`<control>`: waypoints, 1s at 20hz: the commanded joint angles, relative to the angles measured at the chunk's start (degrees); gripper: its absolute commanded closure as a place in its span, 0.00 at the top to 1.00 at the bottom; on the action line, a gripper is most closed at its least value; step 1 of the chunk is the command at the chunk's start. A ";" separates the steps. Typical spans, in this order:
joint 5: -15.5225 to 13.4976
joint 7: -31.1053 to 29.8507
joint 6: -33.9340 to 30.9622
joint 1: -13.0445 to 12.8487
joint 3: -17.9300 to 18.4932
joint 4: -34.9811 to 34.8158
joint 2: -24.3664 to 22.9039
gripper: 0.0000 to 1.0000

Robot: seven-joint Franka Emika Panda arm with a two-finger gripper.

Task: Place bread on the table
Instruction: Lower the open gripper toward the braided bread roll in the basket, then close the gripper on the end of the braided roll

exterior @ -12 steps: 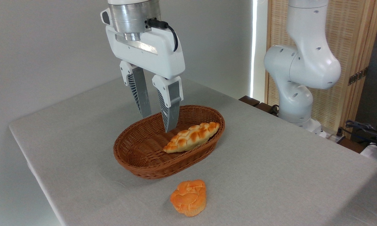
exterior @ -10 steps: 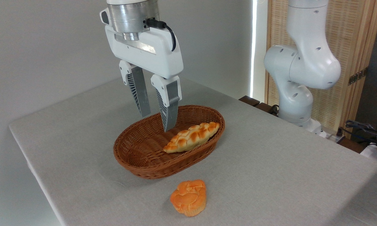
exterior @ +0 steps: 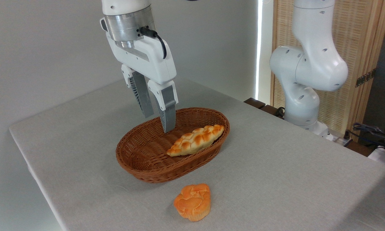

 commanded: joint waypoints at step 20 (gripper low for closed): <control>0.55 2.89 5.54 -3.46 -6.40 -29.69 -10.73 1.00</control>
